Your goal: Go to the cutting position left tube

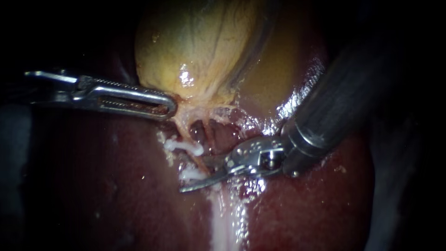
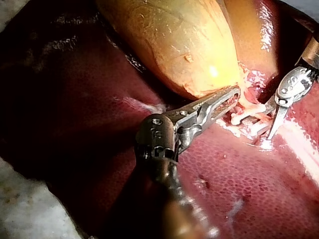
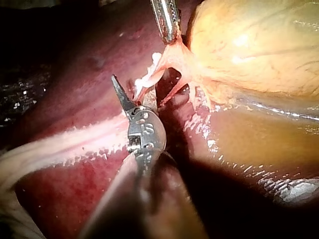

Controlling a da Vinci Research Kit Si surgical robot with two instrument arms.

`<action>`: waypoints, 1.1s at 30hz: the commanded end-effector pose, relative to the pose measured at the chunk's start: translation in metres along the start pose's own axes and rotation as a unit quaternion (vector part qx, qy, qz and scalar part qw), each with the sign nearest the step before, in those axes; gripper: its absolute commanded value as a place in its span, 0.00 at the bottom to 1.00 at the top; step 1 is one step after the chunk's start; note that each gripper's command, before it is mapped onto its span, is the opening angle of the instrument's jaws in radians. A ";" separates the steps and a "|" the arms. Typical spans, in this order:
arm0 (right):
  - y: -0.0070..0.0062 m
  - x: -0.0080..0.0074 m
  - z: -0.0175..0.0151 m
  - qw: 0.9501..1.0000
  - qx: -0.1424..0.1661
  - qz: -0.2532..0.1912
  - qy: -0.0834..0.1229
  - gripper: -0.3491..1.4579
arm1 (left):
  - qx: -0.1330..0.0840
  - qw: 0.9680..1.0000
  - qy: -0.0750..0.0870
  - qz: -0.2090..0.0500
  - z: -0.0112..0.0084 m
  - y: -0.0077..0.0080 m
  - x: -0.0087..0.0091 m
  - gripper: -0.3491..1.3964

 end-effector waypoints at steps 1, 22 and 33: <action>0.0000 0.0001 0.0001 1.000 0.000 0.000 0.001 0.95 | 0.000 1.000 0.000 0.000 0.0000 0.0000 0.0000 0.00; 0.0005 0.0014 0.0021 1.000 -0.005 0.005 0.008 0.95 | 0.001 1.000 0.000 0.000 0.0003 0.0000 0.0000 0.00; 0.0006 0.0015 0.0026 1.000 -0.006 0.005 0.008 0.96 | 0.001 1.000 0.000 0.000 0.0003 0.0000 0.0000 0.00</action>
